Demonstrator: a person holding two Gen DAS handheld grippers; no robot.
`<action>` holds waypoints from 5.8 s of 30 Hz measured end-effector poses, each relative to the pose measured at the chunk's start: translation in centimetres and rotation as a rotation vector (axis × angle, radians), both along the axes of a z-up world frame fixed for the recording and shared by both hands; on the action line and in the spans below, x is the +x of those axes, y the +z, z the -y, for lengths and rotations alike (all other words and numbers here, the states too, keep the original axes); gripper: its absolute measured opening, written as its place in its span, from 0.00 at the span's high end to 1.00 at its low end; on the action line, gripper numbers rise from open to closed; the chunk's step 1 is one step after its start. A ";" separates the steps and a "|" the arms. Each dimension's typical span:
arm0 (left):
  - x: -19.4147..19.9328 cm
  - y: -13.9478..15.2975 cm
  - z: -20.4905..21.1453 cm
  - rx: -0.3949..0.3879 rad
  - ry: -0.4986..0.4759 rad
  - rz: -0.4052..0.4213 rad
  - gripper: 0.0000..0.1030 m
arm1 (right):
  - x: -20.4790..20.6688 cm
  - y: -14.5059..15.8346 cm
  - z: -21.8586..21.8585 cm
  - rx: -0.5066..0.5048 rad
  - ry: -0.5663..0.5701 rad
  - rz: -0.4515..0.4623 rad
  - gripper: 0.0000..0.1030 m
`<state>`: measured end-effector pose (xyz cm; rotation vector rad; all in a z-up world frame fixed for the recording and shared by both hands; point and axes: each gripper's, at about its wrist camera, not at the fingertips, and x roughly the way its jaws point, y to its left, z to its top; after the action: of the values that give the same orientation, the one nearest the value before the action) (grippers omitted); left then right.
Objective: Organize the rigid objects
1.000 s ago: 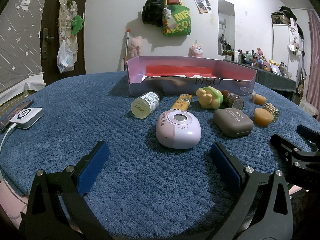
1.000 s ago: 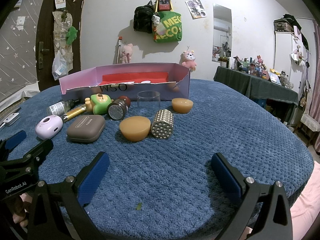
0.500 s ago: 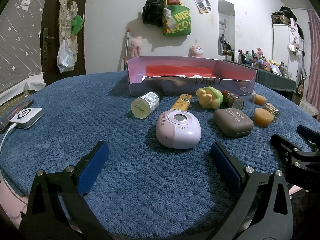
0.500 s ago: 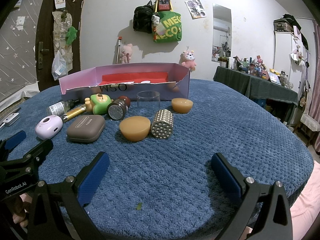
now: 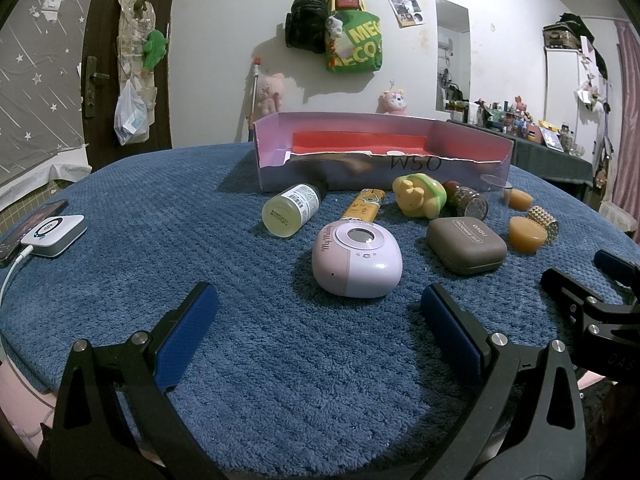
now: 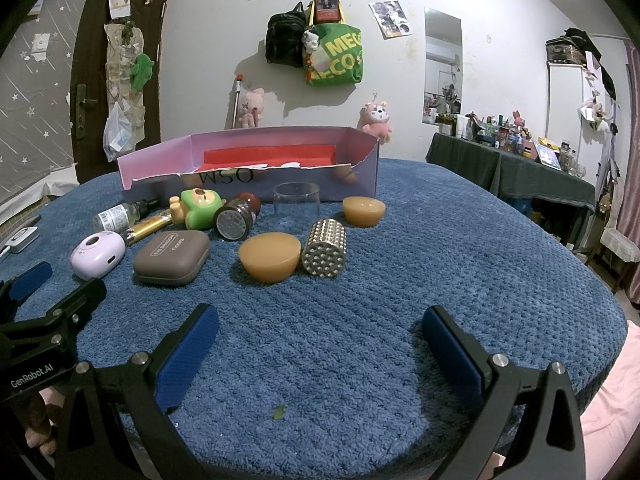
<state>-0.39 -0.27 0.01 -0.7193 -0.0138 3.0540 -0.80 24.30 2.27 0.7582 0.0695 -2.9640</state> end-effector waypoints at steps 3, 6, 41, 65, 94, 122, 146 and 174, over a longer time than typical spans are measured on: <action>0.0 0.0 0.0 0.000 0.000 0.000 0.00 | 0.0 0.0 0.0 0.000 0.000 0.000 0.00; 0.0 0.0 0.0 0.000 0.000 0.000 0.00 | 0.0 0.0 0.0 0.000 0.000 0.000 0.00; -4.0 3.3 1.4 0.046 -0.103 0.155 0.00 | -4.6 4.3 -1.5 -0.039 -0.010 0.092 0.00; -5.7 3.4 0.6 0.063 -0.225 0.275 0.54 | -8.2 3.0 -2.8 -0.180 0.081 0.254 0.74; -17.9 10.1 0.9 0.020 -0.214 0.260 0.54 | -19.0 10.3 -0.7 -0.122 0.233 0.220 0.74; -24.0 4.5 -1.2 -0.177 -0.279 0.559 0.54 | -27.1 4.4 4.1 0.305 0.309 0.584 0.74; -23.4 5.6 -1.3 -0.136 -0.302 0.527 0.43 | -27.1 5.0 4.4 0.298 0.327 0.590 0.68; -19.5 9.5 1.0 -0.017 -0.251 0.381 0.27 | -25.2 7.5 3.6 0.217 0.347 0.507 0.41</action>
<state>-19.88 -1.28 9.47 -1.1918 0.0940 2.6432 -26.03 20.73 9.76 1.3434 0.4422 -2.3869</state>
